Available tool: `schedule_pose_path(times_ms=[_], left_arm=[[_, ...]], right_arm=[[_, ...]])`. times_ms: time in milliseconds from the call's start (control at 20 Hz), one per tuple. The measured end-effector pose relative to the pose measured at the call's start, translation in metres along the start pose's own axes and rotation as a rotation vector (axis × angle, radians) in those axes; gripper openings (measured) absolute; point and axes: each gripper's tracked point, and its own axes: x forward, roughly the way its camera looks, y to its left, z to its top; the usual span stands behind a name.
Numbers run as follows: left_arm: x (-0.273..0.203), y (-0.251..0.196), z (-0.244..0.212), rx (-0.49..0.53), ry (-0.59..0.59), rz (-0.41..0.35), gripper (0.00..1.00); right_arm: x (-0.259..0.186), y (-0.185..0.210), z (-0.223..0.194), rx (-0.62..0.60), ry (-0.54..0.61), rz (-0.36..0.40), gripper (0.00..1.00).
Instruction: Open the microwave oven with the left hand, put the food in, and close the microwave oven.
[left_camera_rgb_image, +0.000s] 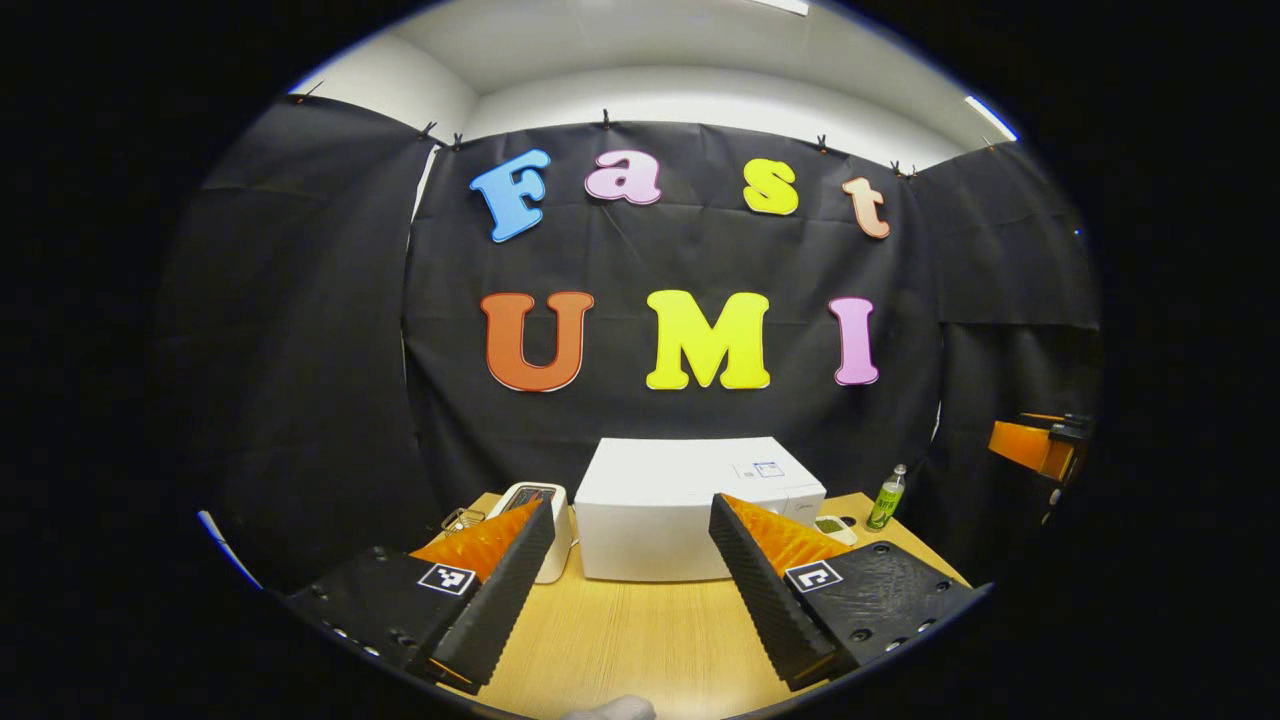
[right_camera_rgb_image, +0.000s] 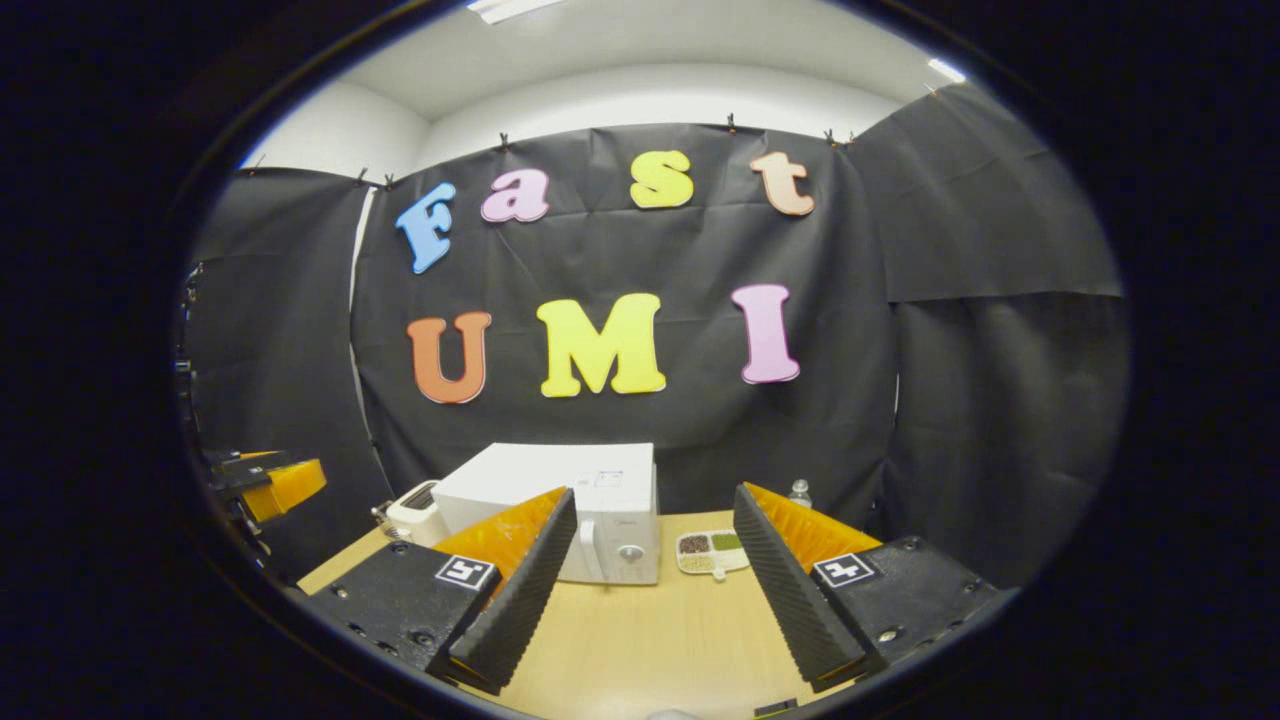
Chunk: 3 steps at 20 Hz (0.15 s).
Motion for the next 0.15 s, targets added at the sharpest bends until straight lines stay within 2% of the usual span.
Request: schedule_pose_path(times_ms=[150], left_arm=[[-0.0028, -0.0059, 0.0047, 0.003, -0.012, -0.018, 0.96]], right_arm=[[-0.0035, 0.0004, 0.0034, -0.013, -0.008, -0.005, 0.92]])
